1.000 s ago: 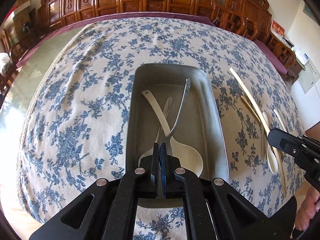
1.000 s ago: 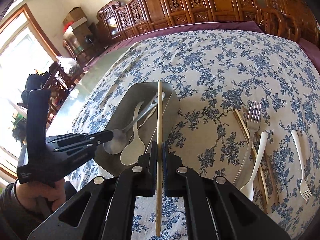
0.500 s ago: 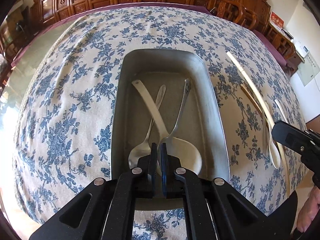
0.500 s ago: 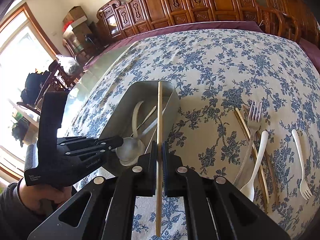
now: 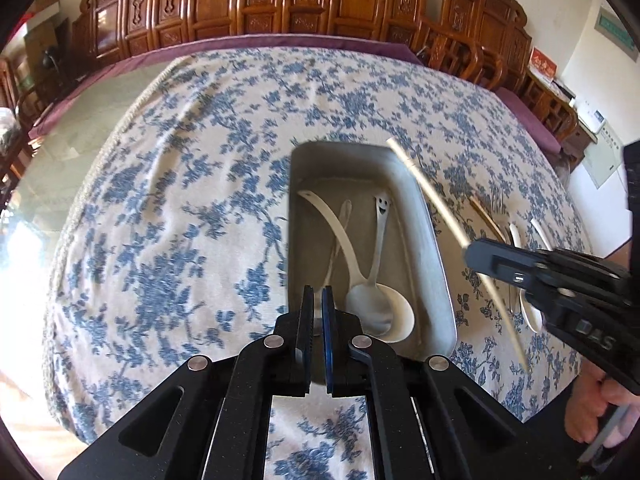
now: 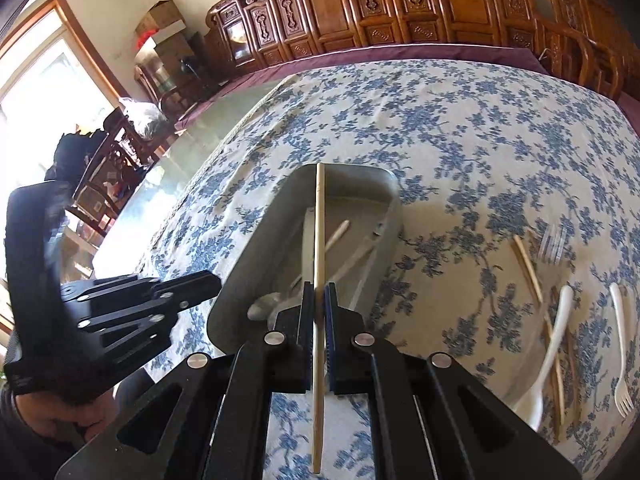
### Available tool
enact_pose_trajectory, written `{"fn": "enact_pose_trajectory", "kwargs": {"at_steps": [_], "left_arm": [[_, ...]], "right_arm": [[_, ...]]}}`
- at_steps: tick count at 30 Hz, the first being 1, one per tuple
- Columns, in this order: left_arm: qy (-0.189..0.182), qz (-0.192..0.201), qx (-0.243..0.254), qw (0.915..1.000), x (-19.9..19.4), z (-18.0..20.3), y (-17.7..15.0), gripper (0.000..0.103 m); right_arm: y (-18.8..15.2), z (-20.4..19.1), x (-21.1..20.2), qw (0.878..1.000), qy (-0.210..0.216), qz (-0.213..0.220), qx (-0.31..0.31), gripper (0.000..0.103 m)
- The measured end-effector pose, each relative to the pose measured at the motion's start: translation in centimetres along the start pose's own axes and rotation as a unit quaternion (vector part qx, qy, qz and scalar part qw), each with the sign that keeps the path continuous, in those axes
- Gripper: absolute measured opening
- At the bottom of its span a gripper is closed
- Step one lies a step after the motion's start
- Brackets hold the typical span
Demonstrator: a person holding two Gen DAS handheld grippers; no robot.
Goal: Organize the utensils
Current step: 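Lower the chopstick into the grey tray, open the right gripper, return to pile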
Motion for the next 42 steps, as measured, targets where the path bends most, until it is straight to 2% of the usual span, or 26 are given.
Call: {"fn": "enact_pose_trajectory", "kwargs": {"at_steps": [10,18,25,34,42], "left_arm": [[0.013,0.027,-0.009,0.9995,-3.0,-2.9,-0.9,0.002],[0.021,0.039,-0.016,0.9989,-4.5,-4.6,-1.2,0.002],[0.025,0.043,-0.017,0.9986,-4.9,-5.1,-1.3,0.002],[0.023,0.043,-0.012,0.9987,-5.3,-4.2,-1.2,0.002],[0.016,0.047,0.000,0.9988,-5.6,-2.0,-1.0,0.004]], "right_arm": [[1.1,-2.2,4.3,1.000,-0.014,-0.013,0.003,0.006],[2.0,-1.4,6.8,0.999,-0.043,-0.018,0.015,0.006],[2.4,-0.9,7.3,0.998,-0.057,-0.017,0.014,0.007],[2.2,-1.3,5.6,0.999,-0.048,-0.003,-0.004,0.008],[0.0,-0.8,-0.1,0.998,-0.045,0.029,-0.036,0.008]]}}
Point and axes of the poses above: each gripper's, at about its wrist camera, not at the fingertips, and x roughly the way its jaws point, z to its right, y to its top, the point moved 1 cm from there along x, roughly the way its jaws point, and after that the axes turned 12 degrees about x, right-handed, at the moved point
